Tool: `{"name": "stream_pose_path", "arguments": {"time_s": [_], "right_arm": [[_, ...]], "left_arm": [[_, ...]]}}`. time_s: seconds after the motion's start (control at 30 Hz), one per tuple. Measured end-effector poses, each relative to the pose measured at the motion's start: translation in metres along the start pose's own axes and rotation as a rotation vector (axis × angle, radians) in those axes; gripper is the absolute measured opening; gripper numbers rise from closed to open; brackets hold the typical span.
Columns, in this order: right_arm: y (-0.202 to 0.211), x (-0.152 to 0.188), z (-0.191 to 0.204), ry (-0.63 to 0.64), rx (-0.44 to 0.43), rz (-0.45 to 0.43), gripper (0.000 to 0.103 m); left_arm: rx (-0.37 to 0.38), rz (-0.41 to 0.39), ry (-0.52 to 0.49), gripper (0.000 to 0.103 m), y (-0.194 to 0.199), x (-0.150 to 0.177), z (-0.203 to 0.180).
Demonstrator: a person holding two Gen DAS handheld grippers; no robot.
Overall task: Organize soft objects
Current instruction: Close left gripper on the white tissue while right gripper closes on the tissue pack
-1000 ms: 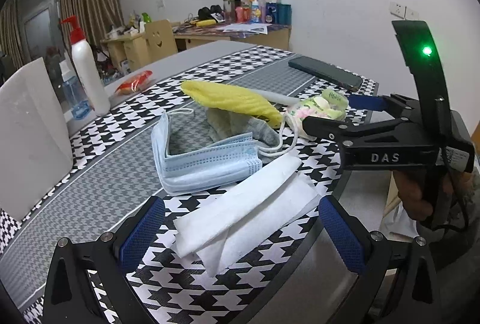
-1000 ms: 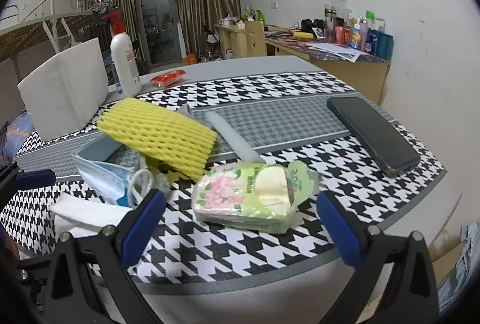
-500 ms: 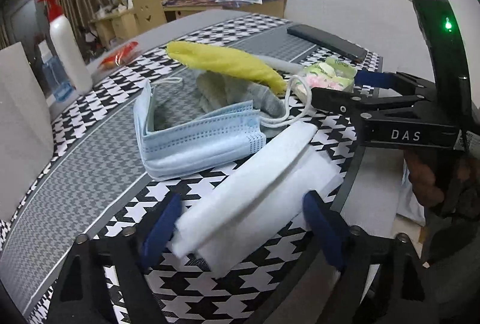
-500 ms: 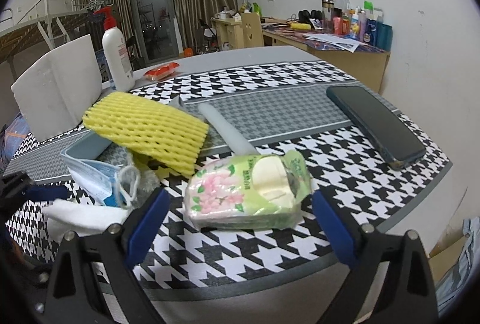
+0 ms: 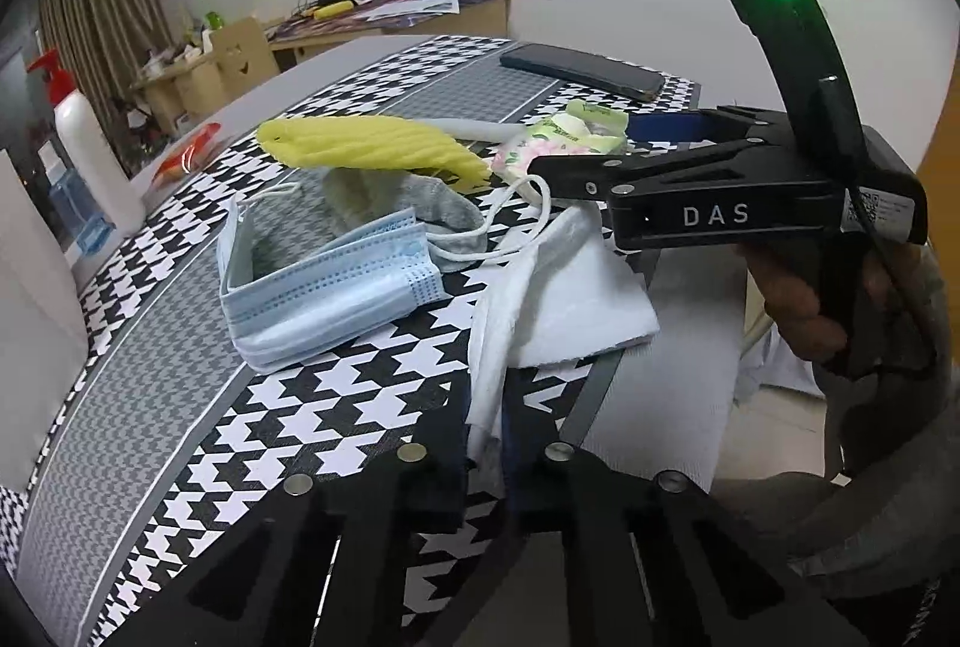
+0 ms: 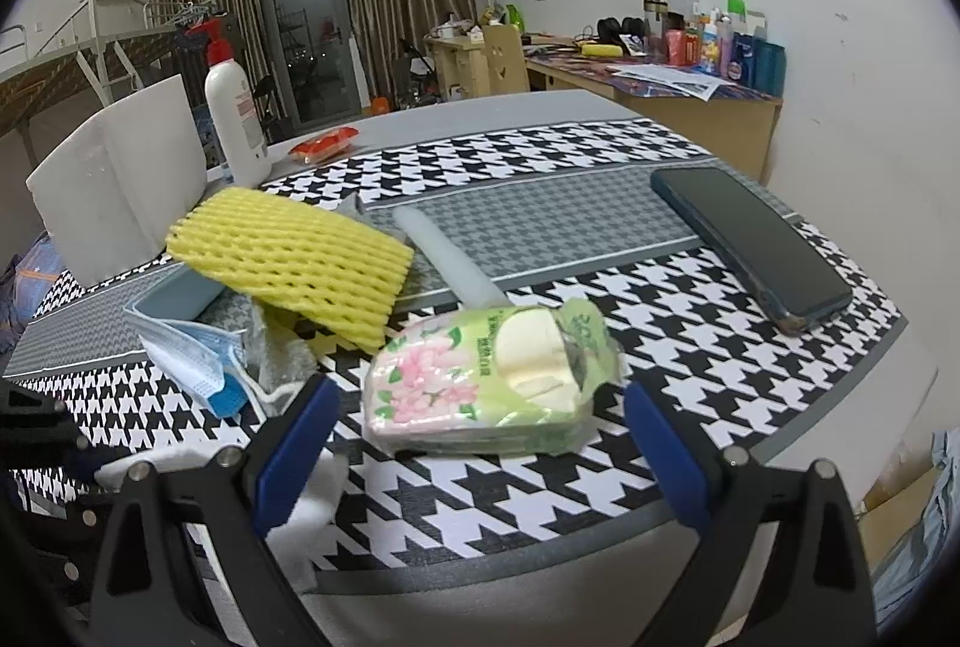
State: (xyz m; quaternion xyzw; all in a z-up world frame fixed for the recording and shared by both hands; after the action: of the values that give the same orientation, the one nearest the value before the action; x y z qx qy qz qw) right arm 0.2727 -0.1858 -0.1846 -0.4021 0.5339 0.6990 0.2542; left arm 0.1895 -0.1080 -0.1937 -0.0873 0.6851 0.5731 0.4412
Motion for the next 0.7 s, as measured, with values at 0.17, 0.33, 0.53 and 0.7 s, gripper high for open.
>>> {"name": "stream_pose_path", "arguments": {"time_s": [0.17, 0.33, 0.53, 0.7], "right_arm": [[-0.001, 0.0, 0.004, 0.011, -0.004, -0.001, 0.098], [-0.003, -0.002, 0.005, 0.024, 0.008, 0.0, 0.096], [-0.011, 0.004, 0.004, 0.034, 0.027, 0.042, 0.085], [-0.009, 0.005, 0.004, 0.047, 0.038, 0.042, 0.078]], "left_arm": [[-0.006, -0.016, 0.034, 0.008, 0.009, 0.004, 0.007], [-0.002, -0.046, 0.081, 0.008, 0.023, 0.005, 0.014], [-0.005, -0.084, 0.109, 0.008, 0.035, 0.004, 0.017], [-0.01, -0.094, 0.126, 0.008, 0.041, 0.006, 0.02]]}}
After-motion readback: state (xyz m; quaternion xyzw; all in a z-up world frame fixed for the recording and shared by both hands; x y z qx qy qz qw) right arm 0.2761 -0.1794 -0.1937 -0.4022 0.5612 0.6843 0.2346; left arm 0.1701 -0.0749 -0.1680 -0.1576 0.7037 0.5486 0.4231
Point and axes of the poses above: each gripper's, at about its wrist camera, not at the fingertips, and y roughly against the way its jaws point, z to its left, x to its underside, the point moved 9 cm from there along -y, roughly the way its jaws point, and after that the axes turned 6 degrees about -z, right-handed, at the moved point
